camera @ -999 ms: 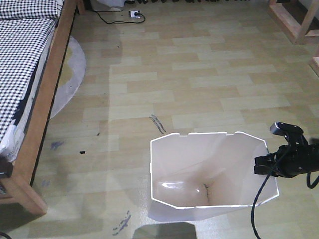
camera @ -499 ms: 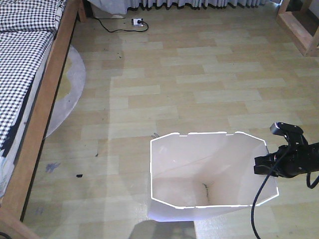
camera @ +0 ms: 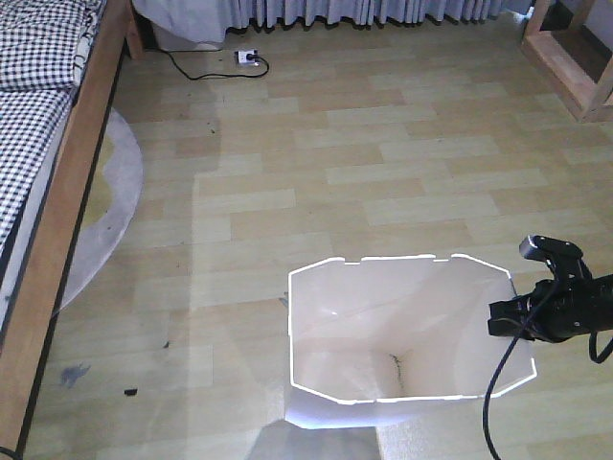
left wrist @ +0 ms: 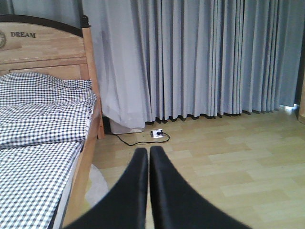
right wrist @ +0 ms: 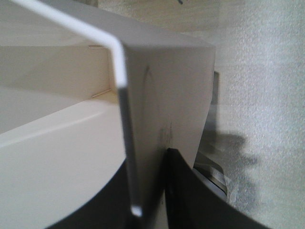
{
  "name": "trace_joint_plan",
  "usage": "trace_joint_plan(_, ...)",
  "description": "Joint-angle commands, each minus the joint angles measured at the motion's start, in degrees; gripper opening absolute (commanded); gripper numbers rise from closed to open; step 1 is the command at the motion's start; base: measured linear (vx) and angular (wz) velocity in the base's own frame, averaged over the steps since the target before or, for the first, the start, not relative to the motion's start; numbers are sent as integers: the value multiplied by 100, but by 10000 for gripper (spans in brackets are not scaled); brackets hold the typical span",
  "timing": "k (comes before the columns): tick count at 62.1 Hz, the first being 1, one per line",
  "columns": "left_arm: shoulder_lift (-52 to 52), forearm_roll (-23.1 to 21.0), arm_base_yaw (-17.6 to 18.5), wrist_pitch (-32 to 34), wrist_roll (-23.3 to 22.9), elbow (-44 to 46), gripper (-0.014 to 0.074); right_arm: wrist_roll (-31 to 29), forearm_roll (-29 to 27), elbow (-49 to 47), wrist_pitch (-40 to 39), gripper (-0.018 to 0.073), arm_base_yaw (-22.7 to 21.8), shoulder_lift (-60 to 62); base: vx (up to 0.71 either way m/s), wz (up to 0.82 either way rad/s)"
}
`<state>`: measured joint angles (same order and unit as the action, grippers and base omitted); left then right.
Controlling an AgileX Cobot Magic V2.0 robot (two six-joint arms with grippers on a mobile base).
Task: Move trash bin to bedside with robot
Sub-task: 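Carry the bin with the right gripper to the floor beside the bed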
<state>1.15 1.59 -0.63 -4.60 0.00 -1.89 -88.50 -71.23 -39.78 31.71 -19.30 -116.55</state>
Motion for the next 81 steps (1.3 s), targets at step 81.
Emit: trace_joint_plan(81,43,-54,35,423,-79,-67,-6,65,-414,-96,1112,-3,-20,359,34,2)
